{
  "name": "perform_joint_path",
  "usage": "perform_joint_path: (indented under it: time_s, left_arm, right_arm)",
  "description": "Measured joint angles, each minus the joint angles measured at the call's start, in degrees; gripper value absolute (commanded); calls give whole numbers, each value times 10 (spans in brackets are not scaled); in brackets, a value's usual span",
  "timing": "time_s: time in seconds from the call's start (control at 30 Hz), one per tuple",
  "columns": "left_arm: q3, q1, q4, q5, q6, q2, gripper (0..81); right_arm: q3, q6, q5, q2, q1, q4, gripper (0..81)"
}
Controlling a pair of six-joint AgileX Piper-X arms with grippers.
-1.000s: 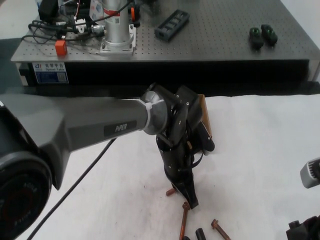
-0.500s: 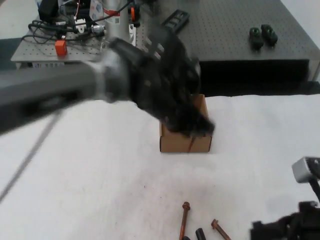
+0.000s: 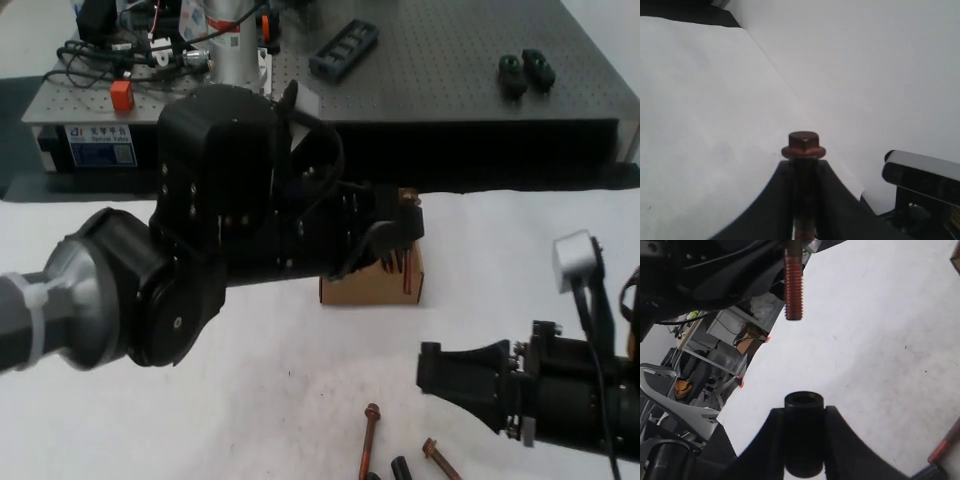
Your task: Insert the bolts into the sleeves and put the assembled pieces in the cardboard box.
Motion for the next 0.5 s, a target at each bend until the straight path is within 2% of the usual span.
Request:
perform_joint_path:
  time_s: [0.5]
  left_arm:
    - [3,0,-5,4,-4,0,7]
  right_arm:
    - [-32,4,8,46,1,-55,25]
